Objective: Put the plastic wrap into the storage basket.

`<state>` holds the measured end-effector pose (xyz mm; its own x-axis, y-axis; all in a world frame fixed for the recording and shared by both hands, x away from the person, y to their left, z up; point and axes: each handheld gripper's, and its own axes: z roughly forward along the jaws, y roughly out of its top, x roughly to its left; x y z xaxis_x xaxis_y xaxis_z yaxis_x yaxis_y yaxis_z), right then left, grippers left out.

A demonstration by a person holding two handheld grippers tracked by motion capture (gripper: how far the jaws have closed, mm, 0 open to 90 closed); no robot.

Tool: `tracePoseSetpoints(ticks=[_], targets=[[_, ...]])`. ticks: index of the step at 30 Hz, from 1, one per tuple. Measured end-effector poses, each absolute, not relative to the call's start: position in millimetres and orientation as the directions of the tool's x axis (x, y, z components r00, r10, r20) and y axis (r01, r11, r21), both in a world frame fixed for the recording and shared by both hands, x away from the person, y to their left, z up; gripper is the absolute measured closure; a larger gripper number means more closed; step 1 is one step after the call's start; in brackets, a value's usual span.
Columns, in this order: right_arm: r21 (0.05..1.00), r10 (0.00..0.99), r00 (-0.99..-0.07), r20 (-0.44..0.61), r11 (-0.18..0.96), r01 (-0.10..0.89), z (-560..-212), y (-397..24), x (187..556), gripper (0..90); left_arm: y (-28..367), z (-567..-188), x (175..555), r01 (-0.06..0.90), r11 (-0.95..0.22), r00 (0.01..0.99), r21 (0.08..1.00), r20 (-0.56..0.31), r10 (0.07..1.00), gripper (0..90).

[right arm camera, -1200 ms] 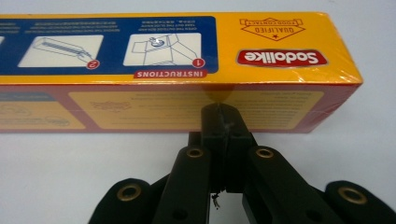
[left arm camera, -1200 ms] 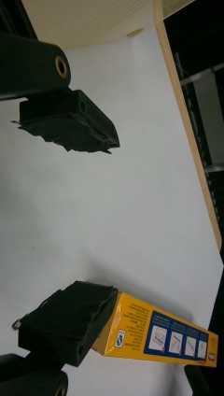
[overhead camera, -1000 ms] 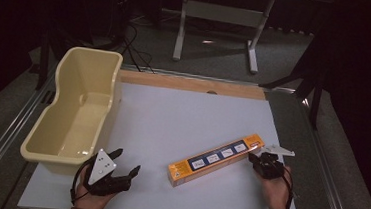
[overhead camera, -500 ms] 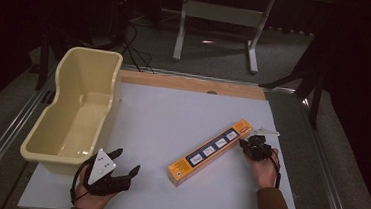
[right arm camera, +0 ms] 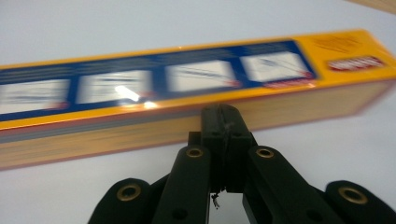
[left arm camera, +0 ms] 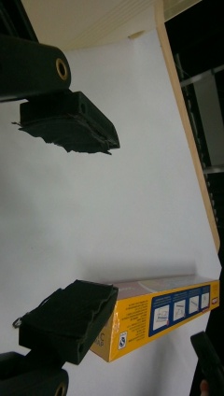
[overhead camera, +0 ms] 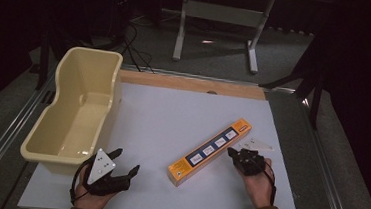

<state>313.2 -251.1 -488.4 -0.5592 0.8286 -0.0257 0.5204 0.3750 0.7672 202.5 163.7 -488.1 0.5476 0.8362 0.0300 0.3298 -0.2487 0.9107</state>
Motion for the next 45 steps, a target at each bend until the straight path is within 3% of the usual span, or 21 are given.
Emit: tracePoseSetpoints(ticks=[10, 20, 32, 45], targets=[[0.787, 0.697, -0.717, 0.015, 0.434, 0.438, -479.7, -199.5, 271.4, 89.6, 163.7, -488.1, 202.3, 0.329, -0.249, 0.549, 0.911, 0.029, 0.835, 25.1], [0.791, 0.575, -0.818, 0.02, 0.491, 0.365, -477.5, -133.9, 264.9, 89.5, 163.9, -487.9, 202.1, 0.328, -0.249, 0.552, 0.912, 0.029, 0.834, 25.1], [0.751, 0.533, -0.846, 0.0, 0.559, 0.352, -491.5, -81.3, 279.5, 89.5, 164.2, -487.5, 201.8, 0.324, -0.246, 0.555, 0.913, 0.026, 0.831, 25.1], [0.645, 0.519, -0.854, -0.051, 0.669, 0.368, -492.7, -72.8, 282.9, 90.0, 164.4, -487.3, 201.1, 0.324, -0.243, 0.555, 0.914, 0.024, 0.832, 25.1]])
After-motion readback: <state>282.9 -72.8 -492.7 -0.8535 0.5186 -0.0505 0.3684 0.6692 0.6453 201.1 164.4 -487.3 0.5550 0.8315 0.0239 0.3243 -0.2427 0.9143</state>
